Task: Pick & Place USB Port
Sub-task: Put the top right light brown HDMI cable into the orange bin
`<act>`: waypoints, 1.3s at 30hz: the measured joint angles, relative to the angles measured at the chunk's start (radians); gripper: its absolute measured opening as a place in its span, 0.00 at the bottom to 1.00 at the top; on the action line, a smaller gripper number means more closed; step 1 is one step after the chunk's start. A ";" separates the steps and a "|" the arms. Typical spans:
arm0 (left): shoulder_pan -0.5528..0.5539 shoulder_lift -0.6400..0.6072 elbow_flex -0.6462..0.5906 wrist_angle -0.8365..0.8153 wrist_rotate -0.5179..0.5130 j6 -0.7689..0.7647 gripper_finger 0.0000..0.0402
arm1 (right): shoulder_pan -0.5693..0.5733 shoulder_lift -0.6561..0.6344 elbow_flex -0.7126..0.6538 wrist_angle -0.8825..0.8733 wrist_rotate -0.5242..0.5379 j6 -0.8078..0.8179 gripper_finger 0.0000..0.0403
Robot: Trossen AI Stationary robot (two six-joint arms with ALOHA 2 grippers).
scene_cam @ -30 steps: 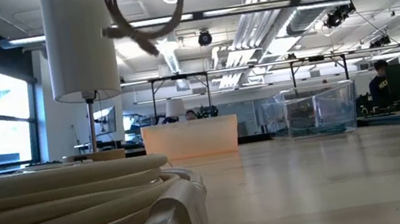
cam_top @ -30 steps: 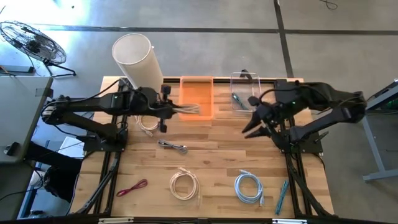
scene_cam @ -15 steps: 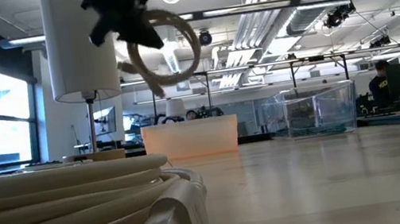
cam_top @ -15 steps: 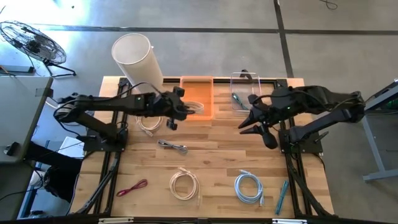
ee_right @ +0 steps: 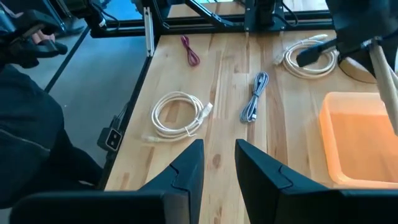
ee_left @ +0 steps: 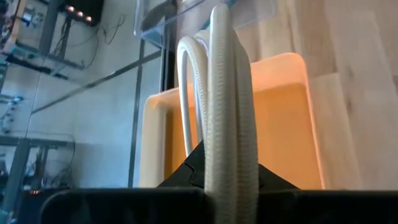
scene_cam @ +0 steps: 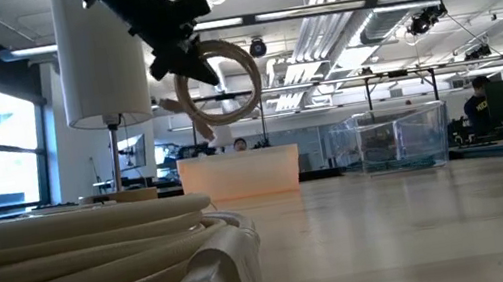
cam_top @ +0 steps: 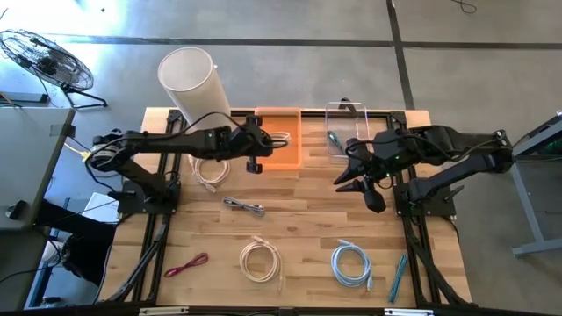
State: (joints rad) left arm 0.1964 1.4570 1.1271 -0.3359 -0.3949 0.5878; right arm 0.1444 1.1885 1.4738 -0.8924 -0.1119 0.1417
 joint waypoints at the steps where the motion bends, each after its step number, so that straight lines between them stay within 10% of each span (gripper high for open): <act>1: 0.000 0.004 0.000 -0.004 -0.010 -0.002 0.02 | 0.000 0.000 0.000 -0.001 0.000 0.000 0.20; 39: -0.129 0.308 0.332 -0.213 -0.404 0.041 0.02 | 0.000 0.000 0.000 0.002 0.027 0.018 0.20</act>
State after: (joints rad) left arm 0.0673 1.7648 1.4590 -0.5491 -0.7985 0.6284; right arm 0.1448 1.1885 1.4738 -0.8900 -0.0853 0.1594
